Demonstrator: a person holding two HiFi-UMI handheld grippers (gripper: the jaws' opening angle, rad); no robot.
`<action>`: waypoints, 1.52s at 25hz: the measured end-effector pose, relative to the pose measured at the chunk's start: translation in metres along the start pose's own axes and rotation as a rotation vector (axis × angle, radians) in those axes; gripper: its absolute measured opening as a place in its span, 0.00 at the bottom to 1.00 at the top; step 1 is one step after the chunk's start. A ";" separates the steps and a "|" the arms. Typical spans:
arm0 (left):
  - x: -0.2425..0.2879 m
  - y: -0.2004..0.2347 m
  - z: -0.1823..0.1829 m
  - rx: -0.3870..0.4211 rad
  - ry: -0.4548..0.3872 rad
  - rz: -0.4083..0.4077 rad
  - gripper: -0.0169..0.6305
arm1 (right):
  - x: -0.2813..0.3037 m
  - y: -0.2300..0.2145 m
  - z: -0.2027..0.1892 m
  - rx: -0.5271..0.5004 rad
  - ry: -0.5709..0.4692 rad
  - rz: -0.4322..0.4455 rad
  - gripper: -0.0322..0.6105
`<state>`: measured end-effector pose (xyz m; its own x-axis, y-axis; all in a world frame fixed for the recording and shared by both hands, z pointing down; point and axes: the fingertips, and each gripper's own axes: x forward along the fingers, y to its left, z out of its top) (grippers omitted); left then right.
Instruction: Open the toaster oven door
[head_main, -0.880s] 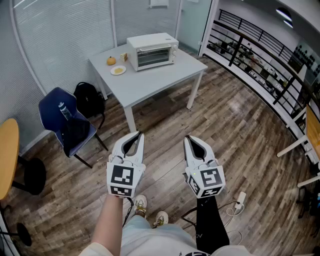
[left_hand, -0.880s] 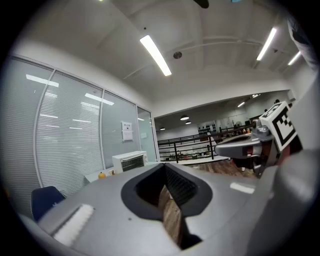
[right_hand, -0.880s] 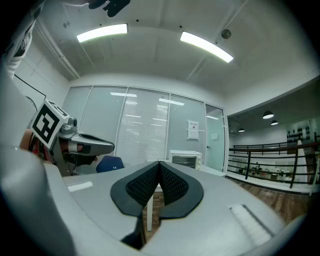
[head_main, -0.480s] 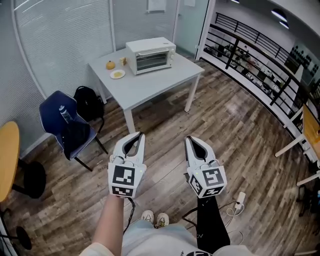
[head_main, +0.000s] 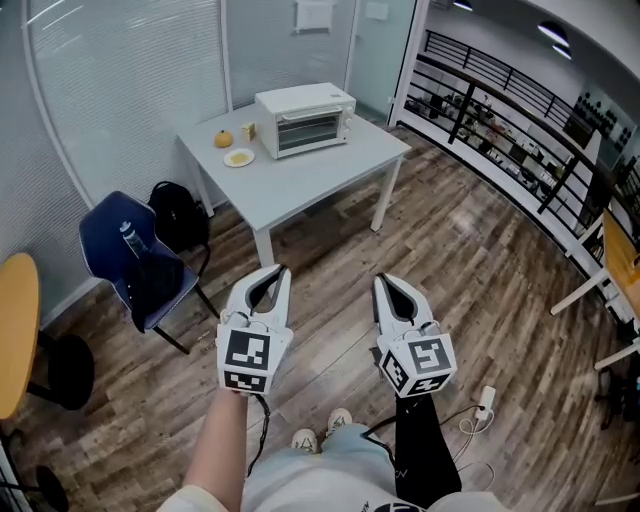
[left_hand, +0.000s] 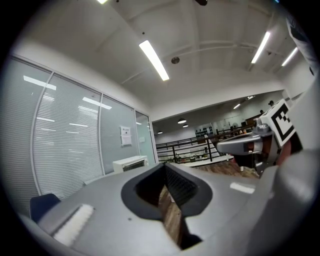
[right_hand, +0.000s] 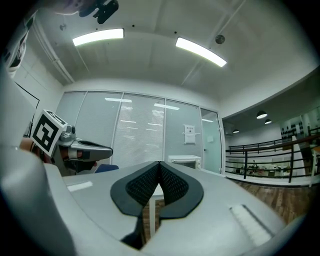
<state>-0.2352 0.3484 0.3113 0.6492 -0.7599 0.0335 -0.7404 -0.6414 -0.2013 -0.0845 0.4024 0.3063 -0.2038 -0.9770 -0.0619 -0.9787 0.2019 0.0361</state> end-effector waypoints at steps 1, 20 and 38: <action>0.004 0.003 -0.003 -0.006 0.003 0.001 0.12 | 0.004 -0.002 -0.002 -0.003 0.004 -0.001 0.05; 0.176 0.058 -0.006 -0.025 0.010 0.060 0.12 | 0.159 -0.115 -0.007 0.006 -0.028 0.031 0.05; 0.324 0.085 -0.005 -0.006 0.039 0.123 0.12 | 0.274 -0.221 -0.019 0.019 -0.037 0.108 0.05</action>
<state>-0.0886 0.0467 0.3100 0.5459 -0.8365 0.0465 -0.8154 -0.5433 -0.2001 0.0762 0.0888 0.3007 -0.3084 -0.9465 -0.0951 -0.9512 0.3074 0.0254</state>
